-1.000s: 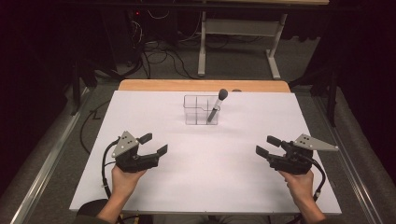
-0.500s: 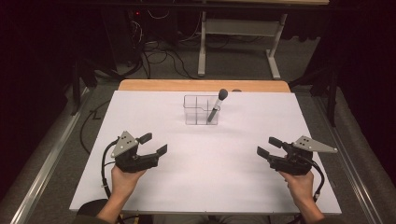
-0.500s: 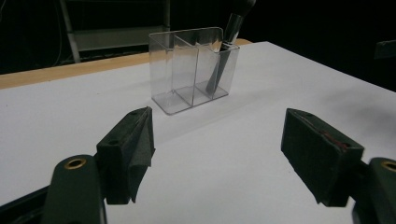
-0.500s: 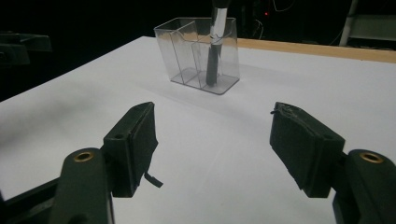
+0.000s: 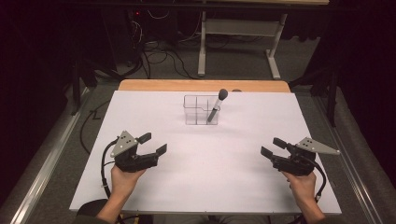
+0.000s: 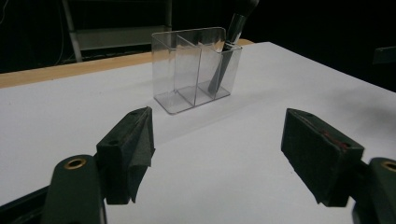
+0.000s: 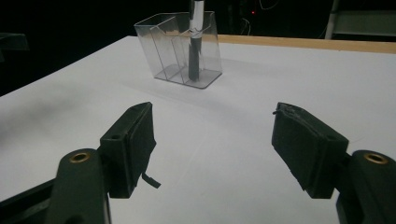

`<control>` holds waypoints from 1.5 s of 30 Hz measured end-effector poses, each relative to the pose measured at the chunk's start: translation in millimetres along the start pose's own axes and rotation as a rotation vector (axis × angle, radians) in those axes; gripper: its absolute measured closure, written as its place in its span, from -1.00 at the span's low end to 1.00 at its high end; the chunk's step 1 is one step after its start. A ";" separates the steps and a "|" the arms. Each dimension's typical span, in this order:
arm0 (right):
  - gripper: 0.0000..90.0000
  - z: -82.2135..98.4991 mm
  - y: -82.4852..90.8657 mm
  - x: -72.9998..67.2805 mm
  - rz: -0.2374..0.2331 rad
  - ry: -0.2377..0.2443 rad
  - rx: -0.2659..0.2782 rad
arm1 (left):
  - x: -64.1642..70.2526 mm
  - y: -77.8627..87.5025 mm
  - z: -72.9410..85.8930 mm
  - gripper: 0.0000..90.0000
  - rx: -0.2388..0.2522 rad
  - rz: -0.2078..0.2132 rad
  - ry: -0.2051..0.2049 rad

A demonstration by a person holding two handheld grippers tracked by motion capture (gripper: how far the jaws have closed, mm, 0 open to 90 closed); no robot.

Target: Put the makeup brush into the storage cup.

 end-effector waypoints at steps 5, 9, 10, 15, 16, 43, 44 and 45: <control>-0.31 0.9 0.4 1.2 0.017 -0.001 0.000 | -0.3 -0.7 0.1 -0.43 -0.004 0.007 0.007; -0.31 2.9 -1.5 2.0 0.020 0.002 -0.010 | -0.4 -0.5 0.2 -0.43 -0.007 0.006 0.003; -0.32 3.7 -2.0 2.1 0.023 0.005 -0.013 | -0.4 -0.5 0.2 -0.43 -0.007 0.006 0.003; -0.33 6.1 -2.9 2.6 0.039 0.009 -0.020 | -0.5 -0.4 0.1 -0.43 -0.003 0.005 0.008; -0.33 6.4 -3.0 2.7 0.040 0.009 -0.023 | -0.6 -0.2 0.0 -0.43 -0.002 0.005 0.008; -0.32 18.6 -5.1 6.2 0.075 -0.011 -0.047 | -3.9 -0.7 0.2 -0.43 -0.014 0.003 0.020; -0.32 18.6 -4.8 6.7 0.077 -0.017 -0.042 | -3.8 -0.9 0.3 -0.43 -0.016 0.003 0.022; -0.32 18.6 -4.6 7.0 0.080 -0.023 -0.042 | -3.9 -1.3 0.5 -0.43 -0.020 0.005 0.023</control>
Point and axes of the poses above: each handheld gripper's, and its own axes: y roughly backward along the jaws, z roughly out of its underside, x roughly to its right, the point moved 2 cm from there along -y, roughly forward along the jaws, and after that the axes turned 4 degrees about y, right-handed, at the moved point
